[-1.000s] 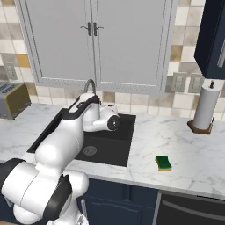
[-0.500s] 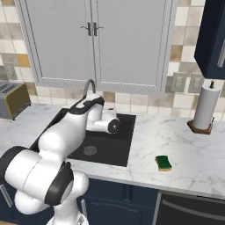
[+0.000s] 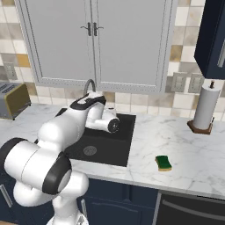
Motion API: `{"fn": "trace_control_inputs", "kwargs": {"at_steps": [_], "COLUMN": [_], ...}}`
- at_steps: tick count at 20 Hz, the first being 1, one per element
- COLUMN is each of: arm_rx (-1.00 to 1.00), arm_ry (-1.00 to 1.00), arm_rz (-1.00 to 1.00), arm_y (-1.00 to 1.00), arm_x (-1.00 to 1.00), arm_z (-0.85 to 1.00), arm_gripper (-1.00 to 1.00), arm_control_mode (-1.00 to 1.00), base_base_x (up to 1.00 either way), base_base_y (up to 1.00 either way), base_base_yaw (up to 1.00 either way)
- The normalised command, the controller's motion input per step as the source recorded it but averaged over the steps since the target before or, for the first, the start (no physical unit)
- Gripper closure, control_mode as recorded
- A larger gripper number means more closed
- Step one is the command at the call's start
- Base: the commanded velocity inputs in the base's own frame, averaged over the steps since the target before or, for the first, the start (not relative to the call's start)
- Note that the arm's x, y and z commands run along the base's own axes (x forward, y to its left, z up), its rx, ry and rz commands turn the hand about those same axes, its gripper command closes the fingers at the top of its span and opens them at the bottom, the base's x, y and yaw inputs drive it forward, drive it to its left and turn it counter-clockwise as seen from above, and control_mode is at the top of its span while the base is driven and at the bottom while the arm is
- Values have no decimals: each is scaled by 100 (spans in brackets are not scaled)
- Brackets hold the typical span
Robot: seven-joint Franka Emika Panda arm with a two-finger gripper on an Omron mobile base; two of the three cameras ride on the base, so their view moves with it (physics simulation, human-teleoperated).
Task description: Soak the sponge with water for a few seconds and then drop it inside the sink.
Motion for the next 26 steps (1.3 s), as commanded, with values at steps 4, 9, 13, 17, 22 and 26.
{"fn": "trace_control_inputs", "kwargs": {"at_steps": [4, 9, 13, 17, 22, 26], "arm_rx": [0, 0, 0, 0, 0, 0], "arm_ry": [-2, 0, 0, 0, -2, -1], "arm_rz": [0, 0, 0, 0, 0, 0], "arm_y": [0, 0, 0, 0, 0, 0], "arm_x": [18, 18, 10, 10, 13, 9], "arm_z": [0, 0, 0, -1, -4, -9], "arm_gripper": [-100, -100, -100, -100, -100, -100], "arm_control_mode": [-100, -100, -100, -100, -100, -100], "base_base_x": [0, 0, 0, 0, 0, 0], "base_base_y": [0, 0, 0, 0, 0, 0], "base_base_yaw": [0, 0, 0, 0, 0, 0]}}
